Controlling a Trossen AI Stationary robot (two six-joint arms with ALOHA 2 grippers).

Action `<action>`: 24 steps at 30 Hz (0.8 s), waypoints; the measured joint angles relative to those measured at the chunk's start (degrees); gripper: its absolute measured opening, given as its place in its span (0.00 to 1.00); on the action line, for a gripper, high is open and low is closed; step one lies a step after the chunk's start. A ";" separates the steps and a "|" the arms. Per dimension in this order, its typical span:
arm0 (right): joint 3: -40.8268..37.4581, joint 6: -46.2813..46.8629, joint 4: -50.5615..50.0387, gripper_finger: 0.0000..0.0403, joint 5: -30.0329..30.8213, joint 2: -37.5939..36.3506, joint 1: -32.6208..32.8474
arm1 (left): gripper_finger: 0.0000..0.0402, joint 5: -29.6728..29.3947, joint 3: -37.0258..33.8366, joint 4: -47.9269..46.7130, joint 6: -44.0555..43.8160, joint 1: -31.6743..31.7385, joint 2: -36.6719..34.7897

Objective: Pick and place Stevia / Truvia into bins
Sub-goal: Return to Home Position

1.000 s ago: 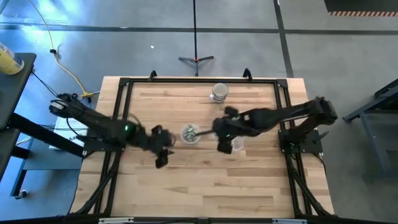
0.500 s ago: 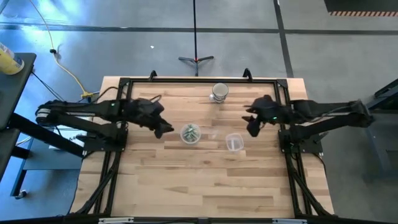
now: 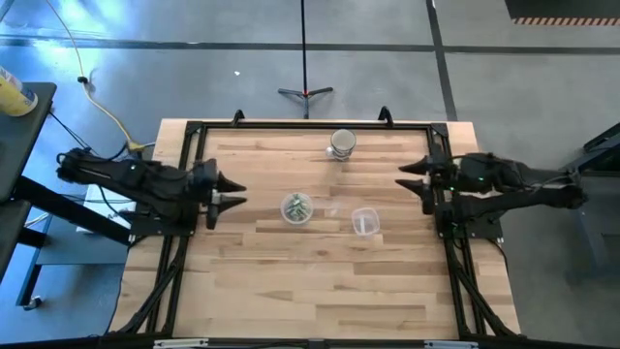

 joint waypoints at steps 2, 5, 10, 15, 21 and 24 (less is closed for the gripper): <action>-5.17 2.26 3.68 0.44 -1.40 -5.47 -0.42 | 0.47 1.66 -0.69 0.40 2.70 -0.74 -2.18; -13.95 4.92 11.73 0.44 -2.19 -13.82 -0.58 | 0.48 4.60 -4.47 4.36 7.45 -0.79 -7.20; -23.81 5.68 22.40 0.44 -3.54 -23.23 -0.56 | 0.48 7.25 -14.76 19.71 12.91 1.46 -16.21; -26.64 7.18 22.25 0.44 -1.09 -26.42 -0.56 | 0.48 13.08 -25.58 31.60 10.82 6.14 -20.03; -27.36 7.88 15.92 0.44 5.27 -26.85 -0.56 | 0.48 18.40 -34.37 39.53 6.00 12.06 -19.57; -27.36 14.51 12.93 0.44 4.28 -26.83 -0.56 | 0.48 21.62 -36.71 40.21 3.70 14.45 -19.70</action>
